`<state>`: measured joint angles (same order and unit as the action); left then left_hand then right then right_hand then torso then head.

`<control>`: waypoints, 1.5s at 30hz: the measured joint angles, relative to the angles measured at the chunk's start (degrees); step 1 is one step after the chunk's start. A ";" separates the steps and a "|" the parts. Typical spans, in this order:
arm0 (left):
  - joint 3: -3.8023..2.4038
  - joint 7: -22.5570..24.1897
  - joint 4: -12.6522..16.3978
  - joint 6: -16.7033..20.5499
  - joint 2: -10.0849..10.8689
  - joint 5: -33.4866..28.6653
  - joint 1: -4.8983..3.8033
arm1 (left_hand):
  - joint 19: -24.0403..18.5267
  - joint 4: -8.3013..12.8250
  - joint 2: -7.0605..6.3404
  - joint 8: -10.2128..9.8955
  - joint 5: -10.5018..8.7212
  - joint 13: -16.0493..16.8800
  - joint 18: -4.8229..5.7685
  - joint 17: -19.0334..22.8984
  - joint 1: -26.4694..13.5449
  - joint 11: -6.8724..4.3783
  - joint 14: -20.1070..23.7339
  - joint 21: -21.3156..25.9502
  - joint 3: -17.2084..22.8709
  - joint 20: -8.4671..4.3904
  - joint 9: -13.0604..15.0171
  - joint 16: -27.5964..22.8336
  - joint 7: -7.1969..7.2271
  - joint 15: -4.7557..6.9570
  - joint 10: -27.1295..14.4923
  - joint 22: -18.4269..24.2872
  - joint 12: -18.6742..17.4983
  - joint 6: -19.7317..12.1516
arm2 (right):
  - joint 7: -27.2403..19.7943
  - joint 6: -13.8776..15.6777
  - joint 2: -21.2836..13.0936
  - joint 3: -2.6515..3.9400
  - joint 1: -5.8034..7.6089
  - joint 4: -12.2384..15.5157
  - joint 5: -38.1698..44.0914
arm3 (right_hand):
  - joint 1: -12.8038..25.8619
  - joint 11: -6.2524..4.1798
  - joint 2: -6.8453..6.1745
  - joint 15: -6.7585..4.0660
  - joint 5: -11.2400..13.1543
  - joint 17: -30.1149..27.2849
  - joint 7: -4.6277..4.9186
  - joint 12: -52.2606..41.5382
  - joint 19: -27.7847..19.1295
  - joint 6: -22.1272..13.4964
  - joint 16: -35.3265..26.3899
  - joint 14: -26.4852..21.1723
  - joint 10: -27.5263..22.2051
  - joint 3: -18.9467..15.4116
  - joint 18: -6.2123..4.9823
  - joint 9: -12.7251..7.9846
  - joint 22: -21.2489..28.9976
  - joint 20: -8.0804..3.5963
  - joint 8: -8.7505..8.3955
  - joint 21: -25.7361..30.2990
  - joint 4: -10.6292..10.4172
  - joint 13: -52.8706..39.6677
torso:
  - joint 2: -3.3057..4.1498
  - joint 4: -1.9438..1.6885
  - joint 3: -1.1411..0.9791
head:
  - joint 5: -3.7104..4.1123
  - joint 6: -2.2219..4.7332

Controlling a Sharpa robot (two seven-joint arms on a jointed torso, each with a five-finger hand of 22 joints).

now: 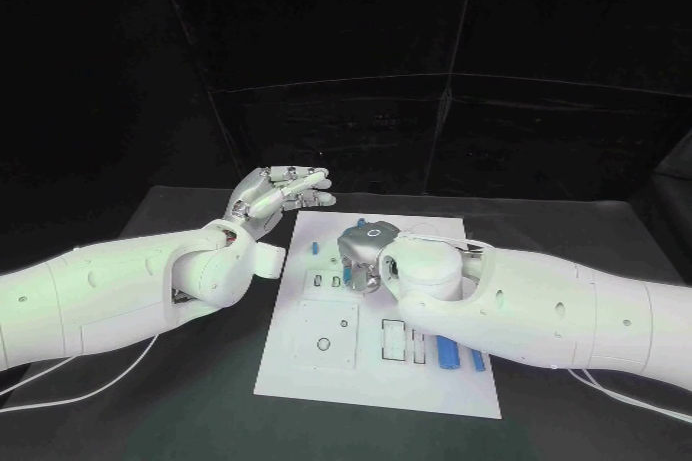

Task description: Assemble the parts on the task board

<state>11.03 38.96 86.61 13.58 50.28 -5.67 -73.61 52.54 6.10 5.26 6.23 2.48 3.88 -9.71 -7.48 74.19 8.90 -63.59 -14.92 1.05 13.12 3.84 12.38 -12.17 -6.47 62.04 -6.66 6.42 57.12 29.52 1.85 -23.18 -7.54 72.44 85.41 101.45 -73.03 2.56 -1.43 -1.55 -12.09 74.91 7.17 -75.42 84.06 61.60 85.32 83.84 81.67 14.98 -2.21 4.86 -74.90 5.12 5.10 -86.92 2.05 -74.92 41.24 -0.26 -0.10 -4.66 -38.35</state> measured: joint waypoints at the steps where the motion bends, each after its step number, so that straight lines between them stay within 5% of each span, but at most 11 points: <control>1: 0.00 0.00 -0.02 0.00 0.00 0.00 0.00 | 0.00 0.00 0.00 0.00 0.00 0.00 0.00 0.00 0.00 0.00 0.00 0.00 0.00 0.00 0.00 0.00 0.00 0.00 0.00 0.00 0.00 0.00 | 0.12 -0.25 0.12 0.00 0.00 0.00 0.24 | 0.00 0.00 0.00 0.00 0.00 0.00 0.00 0.00 0.00 0.00 0.00 0.00 0.00 0.00 0.00 0.00 0.00 0.00 0.00 0.00 0.00 0.00 | 0.00 0.01 -0.01 | -0.01 -0.01; 45: 0.00 0.00 -0.23 -0.01 -0.39 0.00 -0.01 | 0.00 0.00 0.00 0.00 0.00 0.00 0.00 0.01 0.00 0.00 0.00 0.00 0.00 0.00 0.00 0.00 0.00 0.00 0.00 0.00 0.00 0.00 | 1.17 -4.21 2.57 -0.21 0.04 -2.58 2.44 | 0.30 -0.21 -0.30 0.00 0.08 0.00 0.02 0.68 0.00 -0.21 -0.29 0.00 -0.21 -0.02 0.00 -0.01 0.00 0.00 -0.01 0.00 0.01 0.00 | 0.02 0.06 -0.08 | -0.38 -0.38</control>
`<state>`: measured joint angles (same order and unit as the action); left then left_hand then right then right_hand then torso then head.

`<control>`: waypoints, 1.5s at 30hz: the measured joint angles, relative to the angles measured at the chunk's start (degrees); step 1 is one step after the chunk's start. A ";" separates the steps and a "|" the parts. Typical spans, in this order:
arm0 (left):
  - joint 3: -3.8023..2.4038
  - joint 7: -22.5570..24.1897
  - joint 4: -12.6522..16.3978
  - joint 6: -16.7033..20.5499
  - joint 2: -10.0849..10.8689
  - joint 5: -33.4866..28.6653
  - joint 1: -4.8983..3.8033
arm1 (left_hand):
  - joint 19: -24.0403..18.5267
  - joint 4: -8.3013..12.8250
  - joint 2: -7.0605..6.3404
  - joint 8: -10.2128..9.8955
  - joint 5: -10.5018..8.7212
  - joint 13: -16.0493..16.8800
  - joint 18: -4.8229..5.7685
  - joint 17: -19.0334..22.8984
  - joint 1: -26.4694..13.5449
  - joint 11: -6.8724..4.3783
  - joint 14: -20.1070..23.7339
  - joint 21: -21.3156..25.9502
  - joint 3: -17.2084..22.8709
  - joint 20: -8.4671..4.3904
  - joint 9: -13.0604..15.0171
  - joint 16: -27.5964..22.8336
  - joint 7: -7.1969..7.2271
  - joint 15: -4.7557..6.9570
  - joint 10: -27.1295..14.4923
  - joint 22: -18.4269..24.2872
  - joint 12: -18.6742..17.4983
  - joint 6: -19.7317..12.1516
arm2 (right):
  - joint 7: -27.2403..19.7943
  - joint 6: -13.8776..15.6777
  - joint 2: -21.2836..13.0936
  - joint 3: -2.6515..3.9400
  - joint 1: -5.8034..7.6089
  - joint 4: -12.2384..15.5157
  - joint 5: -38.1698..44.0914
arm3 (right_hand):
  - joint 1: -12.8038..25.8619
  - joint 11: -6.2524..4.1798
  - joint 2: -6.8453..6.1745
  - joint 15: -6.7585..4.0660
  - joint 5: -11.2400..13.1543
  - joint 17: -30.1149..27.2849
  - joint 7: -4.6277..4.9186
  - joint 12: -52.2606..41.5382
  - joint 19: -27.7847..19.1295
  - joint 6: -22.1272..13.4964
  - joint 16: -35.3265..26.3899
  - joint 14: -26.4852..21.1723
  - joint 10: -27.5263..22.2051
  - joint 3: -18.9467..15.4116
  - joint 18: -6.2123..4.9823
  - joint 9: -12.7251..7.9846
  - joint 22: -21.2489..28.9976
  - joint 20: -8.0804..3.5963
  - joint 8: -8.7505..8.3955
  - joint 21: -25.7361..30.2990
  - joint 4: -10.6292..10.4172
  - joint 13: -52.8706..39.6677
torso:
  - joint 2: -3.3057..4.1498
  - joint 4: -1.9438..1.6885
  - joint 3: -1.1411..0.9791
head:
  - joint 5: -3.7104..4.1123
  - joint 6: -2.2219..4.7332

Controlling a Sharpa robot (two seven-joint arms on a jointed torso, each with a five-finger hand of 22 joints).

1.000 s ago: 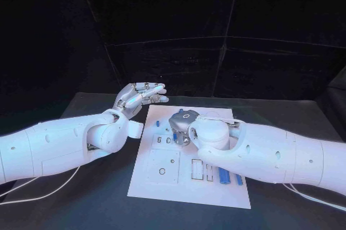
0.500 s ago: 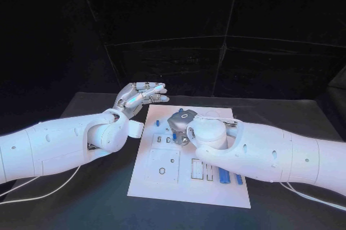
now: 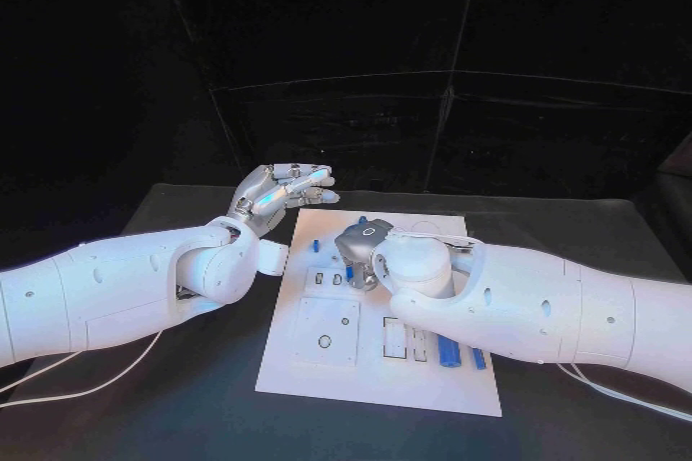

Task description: Assemble the parts on the task board

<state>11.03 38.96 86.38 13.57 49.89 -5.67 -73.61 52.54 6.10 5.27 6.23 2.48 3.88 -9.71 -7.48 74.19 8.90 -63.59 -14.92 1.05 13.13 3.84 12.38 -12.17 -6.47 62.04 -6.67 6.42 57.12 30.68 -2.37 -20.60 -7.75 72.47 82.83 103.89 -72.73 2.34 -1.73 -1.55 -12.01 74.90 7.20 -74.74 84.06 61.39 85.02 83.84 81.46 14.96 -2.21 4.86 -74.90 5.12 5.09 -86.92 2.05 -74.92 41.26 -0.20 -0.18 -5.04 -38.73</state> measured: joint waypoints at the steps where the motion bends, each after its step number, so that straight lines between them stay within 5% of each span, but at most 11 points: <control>1: 0.00 0.00 -0.01 0.00 -0.01 0.00 0.00 | 0.00 0.00 0.00 0.00 0.00 0.00 0.00 0.00 0.00 0.00 0.00 0.00 0.00 0.00 0.00 0.00 0.00 0.00 0.00 0.00 0.00 0.00 | 0.00 -0.04 0.03 -0.08 0.04 -0.06 0.02 | 0.00 0.00 0.00 0.00 0.00 0.00 0.00 0.00 0.00 0.00 0.00 0.00 0.00 0.00 0.00 0.00 0.00 0.00 0.00 0.00 0.00 0.00 | 0.00 0.00 0.00 | 0.00 -0.01; 9: 0.00 0.00 -0.06 -0.01 -0.05 0.00 0.00 | 0.00 0.00 0.00 0.00 0.00 0.00 0.00 0.00 0.00 0.00 0.00 0.00 0.00 0.00 0.00 0.00 0.00 0.00 0.00 0.00 0.00 0.00 | -0.01 0.02 0.00 -0.83 0.30 -0.03 0.30 | 0.23 0.01 -0.23 0.00 -0.01 0.00 0.02 0.27 0.00 -0.03 0.00 0.00 -0.01 0.18 0.00 0.00 0.00 0.00 -0.13 0.00 -0.18 0.00 | 0.00 0.00 -0.01 | 0.00 -0.14; 45: 0.00 0.00 -0.19 -0.03 -0.11 0.00 0.00 | 0.43 0.55 0.21 -0.24 0.00 0.00 -0.01 -0.04 -0.21 0.21 0.00 0.00 0.07 -0.03 0.00 -0.45 0.00 0.00 0.21 0.15 -0.27 0.00 | 0.00 0.71 0.12 -1.16 0.18 0.30 0.53 | 1.27 0.62 -1.27 0.00 -0.02 0.03 0.71 1.33 -0.21 -0.91 -0.48 0.00 -0.61 -0.17 0.00 -0.25 0.00 0.21 -0.81 0.22 -0.53 0.00 | -0.04 0.02 0.03 | -0.18 -0.22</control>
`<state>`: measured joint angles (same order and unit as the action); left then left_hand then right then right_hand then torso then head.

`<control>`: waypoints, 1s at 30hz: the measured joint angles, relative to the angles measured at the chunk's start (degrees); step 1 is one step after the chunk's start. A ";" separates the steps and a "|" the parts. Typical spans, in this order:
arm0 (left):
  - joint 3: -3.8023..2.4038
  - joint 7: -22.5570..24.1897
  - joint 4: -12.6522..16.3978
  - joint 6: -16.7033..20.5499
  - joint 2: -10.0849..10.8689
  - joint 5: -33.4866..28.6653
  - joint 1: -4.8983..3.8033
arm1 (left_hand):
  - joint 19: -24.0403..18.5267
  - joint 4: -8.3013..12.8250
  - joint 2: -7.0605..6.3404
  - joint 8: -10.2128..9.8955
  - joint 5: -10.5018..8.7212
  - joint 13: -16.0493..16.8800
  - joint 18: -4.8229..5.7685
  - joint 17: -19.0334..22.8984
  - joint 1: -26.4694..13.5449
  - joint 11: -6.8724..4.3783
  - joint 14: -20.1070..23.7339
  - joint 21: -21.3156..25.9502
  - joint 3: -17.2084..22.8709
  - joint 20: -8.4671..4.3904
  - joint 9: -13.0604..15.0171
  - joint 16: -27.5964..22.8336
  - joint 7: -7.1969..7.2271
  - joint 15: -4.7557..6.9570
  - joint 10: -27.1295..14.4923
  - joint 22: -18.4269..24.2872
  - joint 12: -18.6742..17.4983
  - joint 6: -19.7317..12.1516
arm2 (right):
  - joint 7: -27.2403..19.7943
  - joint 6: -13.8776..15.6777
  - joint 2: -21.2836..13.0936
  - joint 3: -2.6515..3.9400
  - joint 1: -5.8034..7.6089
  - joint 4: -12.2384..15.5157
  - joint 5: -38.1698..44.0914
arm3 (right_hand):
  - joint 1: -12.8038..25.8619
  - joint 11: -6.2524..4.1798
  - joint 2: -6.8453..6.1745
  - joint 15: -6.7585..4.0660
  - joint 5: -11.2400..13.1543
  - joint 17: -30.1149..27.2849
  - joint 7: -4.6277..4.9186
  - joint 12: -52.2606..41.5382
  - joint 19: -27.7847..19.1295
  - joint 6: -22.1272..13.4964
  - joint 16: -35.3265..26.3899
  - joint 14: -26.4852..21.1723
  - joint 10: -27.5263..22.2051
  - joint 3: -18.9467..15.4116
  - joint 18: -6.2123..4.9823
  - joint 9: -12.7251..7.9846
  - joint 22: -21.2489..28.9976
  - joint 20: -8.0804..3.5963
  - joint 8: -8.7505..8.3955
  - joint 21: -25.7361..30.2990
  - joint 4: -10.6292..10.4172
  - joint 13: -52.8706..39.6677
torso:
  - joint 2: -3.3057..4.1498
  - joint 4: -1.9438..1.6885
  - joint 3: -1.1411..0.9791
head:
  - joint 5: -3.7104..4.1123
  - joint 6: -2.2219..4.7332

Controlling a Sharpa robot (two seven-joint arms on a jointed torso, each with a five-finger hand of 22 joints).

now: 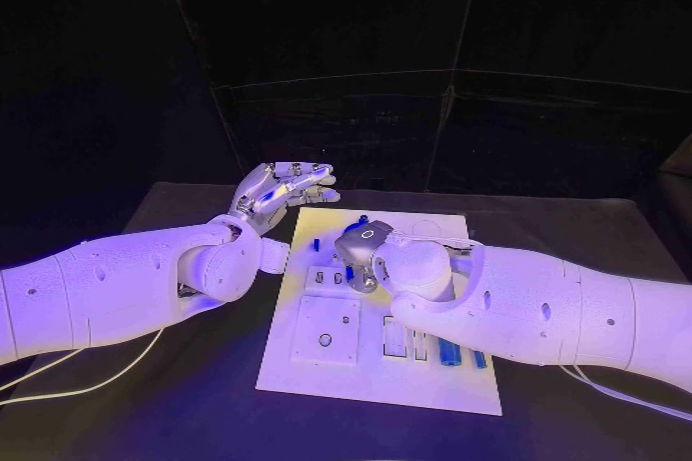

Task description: Assemble the parts on the task board

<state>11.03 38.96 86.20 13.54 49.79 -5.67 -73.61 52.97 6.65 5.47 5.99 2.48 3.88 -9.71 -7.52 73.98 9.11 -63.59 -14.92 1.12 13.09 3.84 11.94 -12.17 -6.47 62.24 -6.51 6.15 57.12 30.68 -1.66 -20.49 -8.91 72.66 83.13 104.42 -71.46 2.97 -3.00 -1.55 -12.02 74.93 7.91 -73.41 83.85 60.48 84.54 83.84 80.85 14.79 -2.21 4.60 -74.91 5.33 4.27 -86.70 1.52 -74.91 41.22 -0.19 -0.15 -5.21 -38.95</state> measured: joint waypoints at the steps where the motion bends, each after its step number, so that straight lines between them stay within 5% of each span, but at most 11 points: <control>1: 0.00 0.00 0.00 0.00 0.00 0.00 0.00 | 0.00 0.00 0.00 0.00 0.00 0.00 0.00 0.00 0.00 0.00 0.00 0.00 0.00 0.00 0.00 0.00 -0.04 0.00 0.00 0.00 0.00 0.04 | 0.00 0.01 0.00 0.00 0.00 0.00 0.00 | 0.12 0.00 -0.12 0.00 0.00 0.00 0.00 0.00 0.00 0.00 0.00 0.00 0.00 0.00 0.00 -0.05 0.00 0.00 0.00 0.00 0.00 0.00 | 0.00 0.01 0.00 | -0.01 -0.01; 30: 0.00 0.00 -0.11 -0.07 -0.10 0.00 0.00 | 0.00 0.00 0.00 0.01 0.00 0.00 0.00 0.01 0.00 0.00 0.00 0.00 0.00 0.00 0.00 0.00 -0.13 0.00 0.00 -0.01 0.00 0.13 | 0.04 0.26 0.09 -0.08 -0.11 0.08 -0.03 | 1.44 0.40 -1.44 0.34 1.00 -0.01 0.45 0.87 -0.61 -2.62 -0.54 0.08 -0.82 -1.07 0.00 -0.36 0.00 0.21 -0.29 0.45 -1.06 0.40 | 0.01 0.00 -0.01 | -0.04 -0.06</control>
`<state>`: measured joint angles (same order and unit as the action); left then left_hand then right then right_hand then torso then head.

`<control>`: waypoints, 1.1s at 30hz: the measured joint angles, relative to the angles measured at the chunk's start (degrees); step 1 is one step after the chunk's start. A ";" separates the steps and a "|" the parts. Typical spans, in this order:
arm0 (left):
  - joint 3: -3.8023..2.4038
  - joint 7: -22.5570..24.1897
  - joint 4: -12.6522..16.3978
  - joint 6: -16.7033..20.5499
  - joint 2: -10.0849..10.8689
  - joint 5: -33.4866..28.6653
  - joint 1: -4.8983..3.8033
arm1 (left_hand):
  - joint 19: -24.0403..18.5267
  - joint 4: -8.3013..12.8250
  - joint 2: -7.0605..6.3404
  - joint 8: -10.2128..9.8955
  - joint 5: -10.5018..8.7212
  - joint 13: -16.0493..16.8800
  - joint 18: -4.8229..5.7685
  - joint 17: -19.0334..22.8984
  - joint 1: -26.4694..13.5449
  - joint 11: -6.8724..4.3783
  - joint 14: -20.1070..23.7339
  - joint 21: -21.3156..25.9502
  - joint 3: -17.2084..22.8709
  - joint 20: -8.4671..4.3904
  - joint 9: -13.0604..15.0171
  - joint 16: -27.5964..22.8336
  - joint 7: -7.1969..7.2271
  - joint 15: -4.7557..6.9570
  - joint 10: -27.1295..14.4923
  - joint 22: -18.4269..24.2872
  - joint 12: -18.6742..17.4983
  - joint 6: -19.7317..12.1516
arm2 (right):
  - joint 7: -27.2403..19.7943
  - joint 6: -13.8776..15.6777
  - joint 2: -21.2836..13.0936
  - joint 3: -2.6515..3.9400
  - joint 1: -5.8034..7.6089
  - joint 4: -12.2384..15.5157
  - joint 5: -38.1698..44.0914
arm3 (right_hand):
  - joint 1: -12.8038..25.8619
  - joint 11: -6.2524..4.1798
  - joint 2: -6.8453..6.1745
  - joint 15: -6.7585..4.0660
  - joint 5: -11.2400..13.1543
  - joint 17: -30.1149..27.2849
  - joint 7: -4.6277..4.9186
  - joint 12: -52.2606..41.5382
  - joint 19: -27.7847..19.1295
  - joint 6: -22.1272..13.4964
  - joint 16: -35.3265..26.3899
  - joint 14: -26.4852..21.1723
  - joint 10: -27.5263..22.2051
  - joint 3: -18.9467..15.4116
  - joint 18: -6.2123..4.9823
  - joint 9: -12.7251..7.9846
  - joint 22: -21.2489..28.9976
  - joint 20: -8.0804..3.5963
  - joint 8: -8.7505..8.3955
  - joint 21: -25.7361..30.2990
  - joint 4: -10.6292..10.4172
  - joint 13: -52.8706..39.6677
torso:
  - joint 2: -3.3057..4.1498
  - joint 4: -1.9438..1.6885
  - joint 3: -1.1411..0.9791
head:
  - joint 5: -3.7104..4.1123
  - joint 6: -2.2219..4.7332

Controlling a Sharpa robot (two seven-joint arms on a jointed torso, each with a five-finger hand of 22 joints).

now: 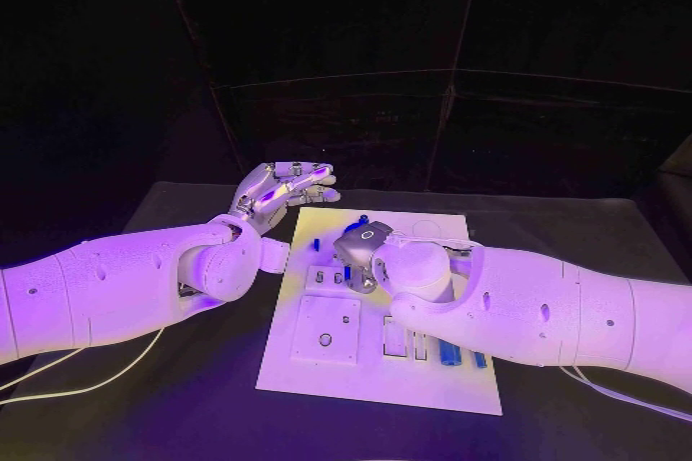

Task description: Assemble the parts on the task board

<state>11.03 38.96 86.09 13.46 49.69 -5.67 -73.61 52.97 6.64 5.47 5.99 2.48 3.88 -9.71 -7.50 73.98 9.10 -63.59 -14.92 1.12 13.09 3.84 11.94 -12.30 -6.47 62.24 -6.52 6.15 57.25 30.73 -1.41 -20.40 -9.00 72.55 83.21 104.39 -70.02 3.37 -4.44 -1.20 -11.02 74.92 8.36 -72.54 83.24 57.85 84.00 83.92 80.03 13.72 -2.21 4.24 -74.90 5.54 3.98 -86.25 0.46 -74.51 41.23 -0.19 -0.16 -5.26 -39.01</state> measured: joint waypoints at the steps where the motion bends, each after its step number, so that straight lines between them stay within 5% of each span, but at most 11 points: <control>1: 0.00 0.00 0.00 0.00 -0.01 0.00 0.00 | 0.00 0.00 0.00 0.00 0.00 0.00 0.00 0.00 0.00 0.00 0.00 0.00 0.00 0.00 0.00 0.00 0.00 0.00 0.00 0.00 0.00 0.00 | 0.00 0.00 0.00 0.00 0.00 0.00 0.00 | 0.00 0.01 0.00 0.08 0.00 0.00 0.07 0.25 0.00 -0.08 0.00 -0.08 -0.01 0.00 0.00 0.00 0.00 0.00 0.00 0.00 0.00 0.08 | 0.00 0.00 0.00 | 0.00 -0.01; 24: 0.00 0.00 -0.03 -0.06 -0.05 0.00 0.00 | 0.00 0.00 0.00 0.00 0.00 0.00 0.00 0.01 0.00 0.00 0.00 0.00 0.00 0.00 0.00 0.00 0.01 0.00 0.00 0.05 0.00 -0.01 | 0.12 0.15 -0.02 -0.01 -0.01 0.02 0.01 | 0.90 0.24 -0.92 0.28 1.55 -0.01 0.41 1.33 -0.76 -2.41 -0.52 0.12 -0.64 -1.47 0.00 -0.07 0.00 0.46 0.00 0.67 -1.47 0.92 | 0.00 0.00 0.00 | 0.07 -0.02; 30: 0.00 0.00 -0.08 -0.08 -0.05 0.00 0.00 | 0.00 0.00 0.00 0.00 0.00 0.00 0.00 0.01 0.00 0.00 0.00 0.00 0.00 0.00 0.00 0.00 0.01 0.00 0.00 0.04 0.00 -0.01 | 0.23 0.98 -0.35 -0.04 -0.06 0.42 0.08 | 0.35 0.62 -2.98 0.70 4.20 -0.21 0.82 1.62 -0.97 -4.67 -0.79 0.12 -1.03 -2.74 0.00 -0.13 0.00 0.67 0.00 0.94 -4.33 1.35 | -0.01 0.00 -0.01 | 0.07 -0.02; 33: 0.00 0.00 -0.15 -0.09 -0.05 0.00 0.00 | 0.00 0.00 0.00 0.00 0.00 0.00 0.00 0.01 0.00 0.00 0.00 0.00 0.00 0.00 0.00 0.00 0.01 0.00 0.00 0.04 0.00 -0.01 | 0.28 1.91 -0.77 -0.07 -0.11 0.80 0.17 | -1.15 1.03 -4.48 1.04 4.58 -0.29 1.07 1.90 -1.17 -6.02 -1.14 0.04 -1.43 -3.64 0.00 -0.13 0.00 0.88 0.00 0.94 -7.50 1.63 | -0.01 0.00 -0.02 | 0.07 -0.02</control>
<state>11.03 38.96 85.94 13.38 49.64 -5.67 -73.61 52.97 6.64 5.47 6.00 2.48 3.88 -9.71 -7.50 73.98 9.11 -63.59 -14.92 1.12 13.10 3.84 11.94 -12.29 -6.47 62.24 -6.49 6.16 57.24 31.01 0.50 -21.17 -9.07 72.43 84.01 104.56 -71.17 4.40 -8.92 -0.17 -6.44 74.63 9.43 -70.64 82.07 51.83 82.86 83.96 78.59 10.07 -2.21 4.11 -74.90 6.42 3.98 -85.31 -7.04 -72.88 41.23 -0.19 -0.18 -5.19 -39.03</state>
